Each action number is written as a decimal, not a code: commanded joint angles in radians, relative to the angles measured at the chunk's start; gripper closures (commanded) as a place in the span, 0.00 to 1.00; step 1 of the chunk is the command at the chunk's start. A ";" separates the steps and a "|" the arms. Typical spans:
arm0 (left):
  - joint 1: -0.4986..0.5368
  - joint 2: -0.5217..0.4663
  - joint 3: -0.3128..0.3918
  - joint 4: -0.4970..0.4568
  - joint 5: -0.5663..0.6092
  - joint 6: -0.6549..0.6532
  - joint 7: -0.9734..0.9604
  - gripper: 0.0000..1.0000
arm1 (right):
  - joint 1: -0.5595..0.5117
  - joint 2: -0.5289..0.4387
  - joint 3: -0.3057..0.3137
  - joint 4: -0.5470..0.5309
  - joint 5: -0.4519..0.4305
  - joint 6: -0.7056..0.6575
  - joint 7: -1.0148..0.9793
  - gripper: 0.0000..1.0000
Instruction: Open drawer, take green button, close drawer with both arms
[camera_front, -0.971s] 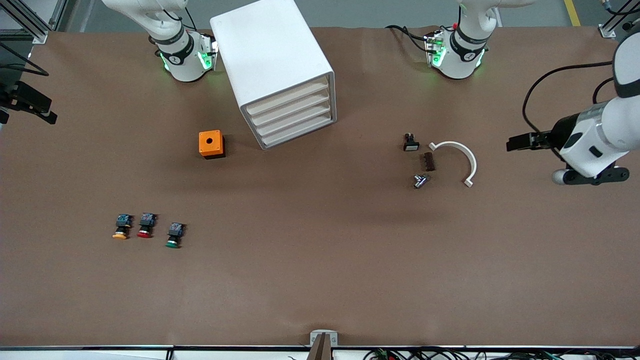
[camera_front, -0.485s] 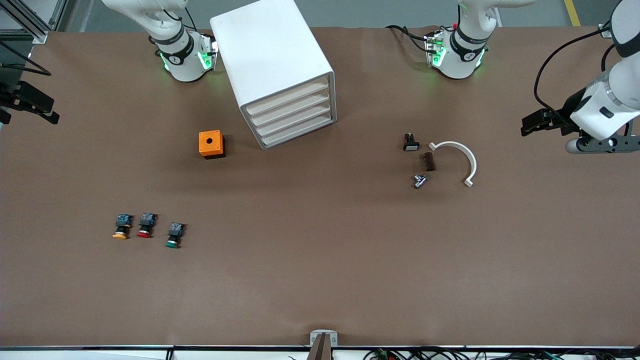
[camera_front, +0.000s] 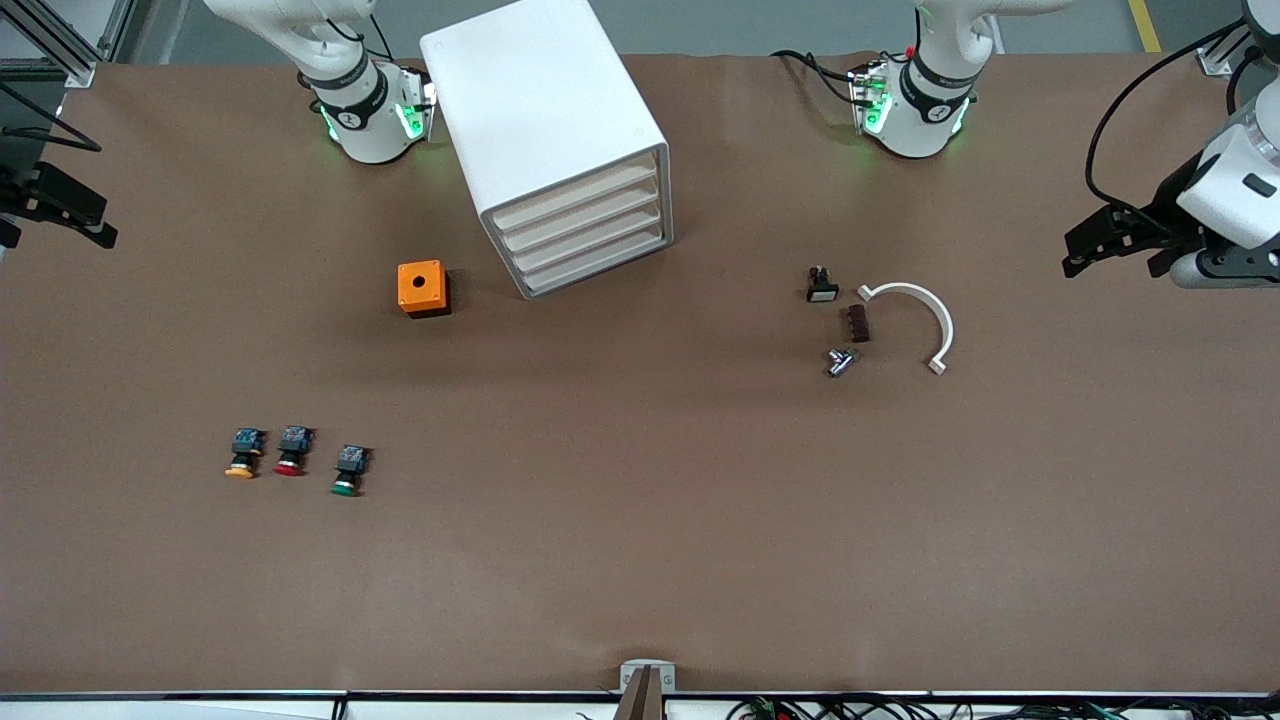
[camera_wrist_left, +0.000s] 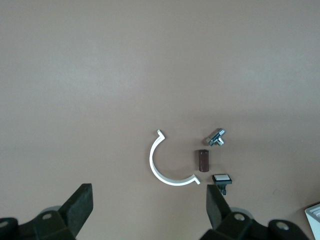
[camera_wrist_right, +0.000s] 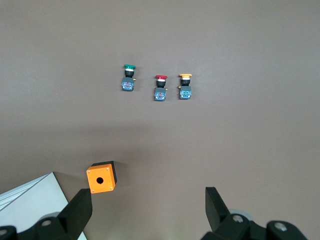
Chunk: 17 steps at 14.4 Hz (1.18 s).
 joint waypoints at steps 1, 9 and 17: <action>-0.002 0.033 -0.001 0.067 0.022 -0.014 0.013 0.00 | -0.003 -0.018 0.001 -0.011 -0.005 0.001 0.006 0.00; -0.007 0.032 -0.003 0.128 0.010 -0.137 0.006 0.00 | -0.005 -0.018 0.001 -0.011 -0.007 0.009 0.008 0.00; -0.001 0.023 -0.001 0.133 0.010 -0.202 0.015 0.00 | -0.006 -0.018 0.001 -0.011 -0.007 0.006 0.035 0.00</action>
